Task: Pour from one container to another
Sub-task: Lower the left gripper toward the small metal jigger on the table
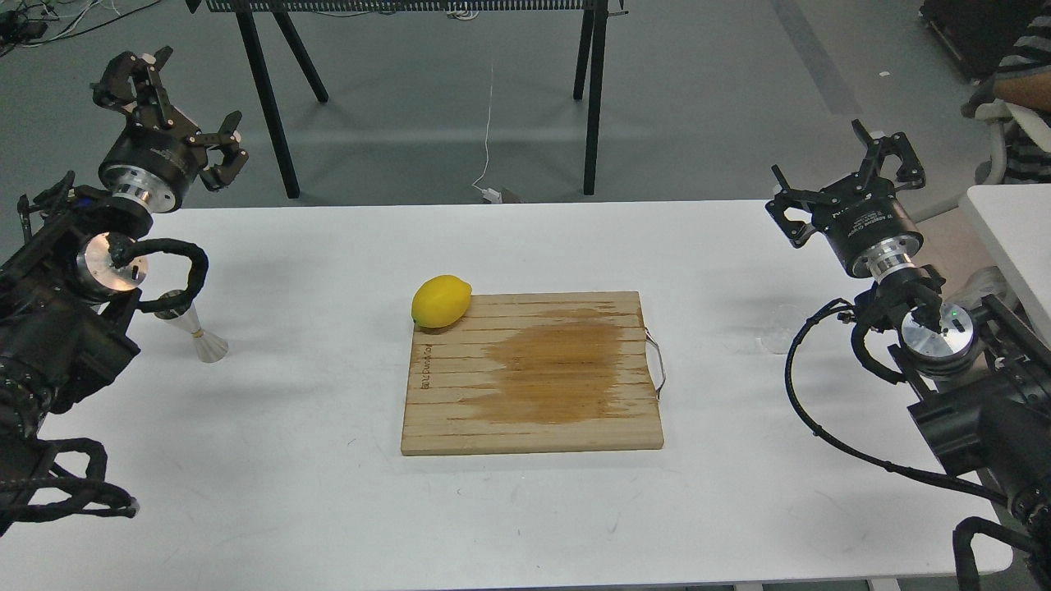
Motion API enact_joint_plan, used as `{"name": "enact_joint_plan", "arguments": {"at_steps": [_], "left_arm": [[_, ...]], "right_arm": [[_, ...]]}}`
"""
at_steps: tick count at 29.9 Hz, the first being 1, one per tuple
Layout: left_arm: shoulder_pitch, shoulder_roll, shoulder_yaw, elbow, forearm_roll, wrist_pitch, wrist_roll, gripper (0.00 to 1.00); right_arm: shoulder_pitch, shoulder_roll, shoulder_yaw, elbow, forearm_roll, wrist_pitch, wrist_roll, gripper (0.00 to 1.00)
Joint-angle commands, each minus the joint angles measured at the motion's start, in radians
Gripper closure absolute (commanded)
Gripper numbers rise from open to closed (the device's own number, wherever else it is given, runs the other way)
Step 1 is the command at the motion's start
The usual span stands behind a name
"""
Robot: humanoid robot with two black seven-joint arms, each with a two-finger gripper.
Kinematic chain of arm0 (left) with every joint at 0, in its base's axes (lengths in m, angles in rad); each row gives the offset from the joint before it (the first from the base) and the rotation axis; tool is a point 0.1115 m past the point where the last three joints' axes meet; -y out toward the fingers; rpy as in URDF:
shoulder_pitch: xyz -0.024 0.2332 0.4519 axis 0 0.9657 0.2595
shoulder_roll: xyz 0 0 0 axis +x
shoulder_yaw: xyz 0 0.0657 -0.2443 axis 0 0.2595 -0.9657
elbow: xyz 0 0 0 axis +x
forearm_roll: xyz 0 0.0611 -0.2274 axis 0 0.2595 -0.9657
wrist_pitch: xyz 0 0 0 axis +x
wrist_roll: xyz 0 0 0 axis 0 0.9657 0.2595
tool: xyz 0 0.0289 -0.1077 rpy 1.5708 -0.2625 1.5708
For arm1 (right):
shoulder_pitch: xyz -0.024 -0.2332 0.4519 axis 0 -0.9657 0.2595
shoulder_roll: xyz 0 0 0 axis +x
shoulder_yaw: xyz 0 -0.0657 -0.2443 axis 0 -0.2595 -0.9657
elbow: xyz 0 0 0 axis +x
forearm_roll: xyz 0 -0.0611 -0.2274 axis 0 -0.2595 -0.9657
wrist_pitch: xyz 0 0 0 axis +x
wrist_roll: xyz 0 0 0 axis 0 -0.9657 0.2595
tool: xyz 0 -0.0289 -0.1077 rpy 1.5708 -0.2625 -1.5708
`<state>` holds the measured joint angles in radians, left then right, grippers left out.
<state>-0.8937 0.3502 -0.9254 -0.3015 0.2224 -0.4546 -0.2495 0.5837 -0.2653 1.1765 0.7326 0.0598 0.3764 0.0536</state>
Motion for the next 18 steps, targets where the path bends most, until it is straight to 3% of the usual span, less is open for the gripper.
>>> {"name": "enact_joint_plan", "arguments": {"at_steps": [1,12,18], "left_arm": [[-0.001,0.000,0.002,0.001,0.002,-0.009,0.001,0.00],[-0.001,-0.008,0.007,-0.021,0.008,-0.012,-0.001,0.00],[0.027,0.042,0.031,-0.120,0.011,-0.030,0.001,0.00]], "right_arm": [[-0.001,0.001,-0.005,0.001,0.000,-0.001,0.000,0.00],[0.022,0.021,-0.017,0.019,-0.001,0.009,0.000,0.00],[0.045,0.018,-0.069,0.019,-0.002,0.012,-0.006,0.01]]}}
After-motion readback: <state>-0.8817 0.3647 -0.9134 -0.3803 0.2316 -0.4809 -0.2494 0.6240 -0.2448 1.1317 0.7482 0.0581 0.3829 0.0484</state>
